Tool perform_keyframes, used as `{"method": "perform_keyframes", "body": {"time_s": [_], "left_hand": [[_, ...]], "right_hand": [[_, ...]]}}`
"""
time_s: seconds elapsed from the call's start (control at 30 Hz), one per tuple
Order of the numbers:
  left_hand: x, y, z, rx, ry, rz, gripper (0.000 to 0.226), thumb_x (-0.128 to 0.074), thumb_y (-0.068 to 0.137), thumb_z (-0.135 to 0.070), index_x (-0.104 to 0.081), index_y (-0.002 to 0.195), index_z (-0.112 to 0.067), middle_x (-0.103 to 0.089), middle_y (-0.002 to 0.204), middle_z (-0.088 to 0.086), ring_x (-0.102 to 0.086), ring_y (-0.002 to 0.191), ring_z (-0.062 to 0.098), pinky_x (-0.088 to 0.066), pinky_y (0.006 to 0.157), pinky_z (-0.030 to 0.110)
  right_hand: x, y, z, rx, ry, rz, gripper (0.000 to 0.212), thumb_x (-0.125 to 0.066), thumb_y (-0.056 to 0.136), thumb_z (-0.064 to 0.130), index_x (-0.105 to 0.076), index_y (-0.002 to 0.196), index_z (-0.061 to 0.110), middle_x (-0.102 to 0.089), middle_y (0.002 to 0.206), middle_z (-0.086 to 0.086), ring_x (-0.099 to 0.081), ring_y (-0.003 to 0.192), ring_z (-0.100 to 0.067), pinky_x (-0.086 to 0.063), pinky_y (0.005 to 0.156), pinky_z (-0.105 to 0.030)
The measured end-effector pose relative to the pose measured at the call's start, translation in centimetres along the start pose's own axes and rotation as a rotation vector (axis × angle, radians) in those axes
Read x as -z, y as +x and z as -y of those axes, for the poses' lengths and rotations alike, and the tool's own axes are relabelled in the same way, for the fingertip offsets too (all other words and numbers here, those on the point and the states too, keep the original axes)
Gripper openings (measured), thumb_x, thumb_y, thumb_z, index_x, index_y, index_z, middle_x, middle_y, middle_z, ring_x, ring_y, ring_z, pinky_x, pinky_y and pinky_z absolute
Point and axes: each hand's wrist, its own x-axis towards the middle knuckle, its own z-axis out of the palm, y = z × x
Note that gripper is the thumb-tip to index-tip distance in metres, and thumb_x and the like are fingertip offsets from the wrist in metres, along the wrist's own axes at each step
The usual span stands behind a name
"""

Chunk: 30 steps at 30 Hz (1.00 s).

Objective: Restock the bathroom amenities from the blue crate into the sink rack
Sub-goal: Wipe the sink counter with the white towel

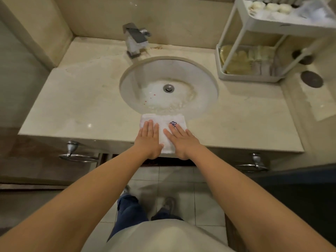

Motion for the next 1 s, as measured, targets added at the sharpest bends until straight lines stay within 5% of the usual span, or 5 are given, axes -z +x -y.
{"method": "perform_keyframes", "body": {"time_s": [1.0], "left_hand": [[5.6, 6.5, -20.1, -0.531, 0.380, -0.015, 0.061, -0.018, 0.106, -0.037, 0.011, 0.155, -0.015, 0.018, 0.161, 0.014, 0.017, 0.149, 0.026, 0.003, 0.122, 0.038]], "right_hand": [[-2.1, -9.2, -16.6, -0.598, 0.302, -0.029, 0.055, -0.020, 0.104, 0.026, -0.006, 0.157, 0.031, 0.009, 0.165, 0.001, 0.007, 0.151, -0.021, 0.004, 0.121, -0.047]]}}
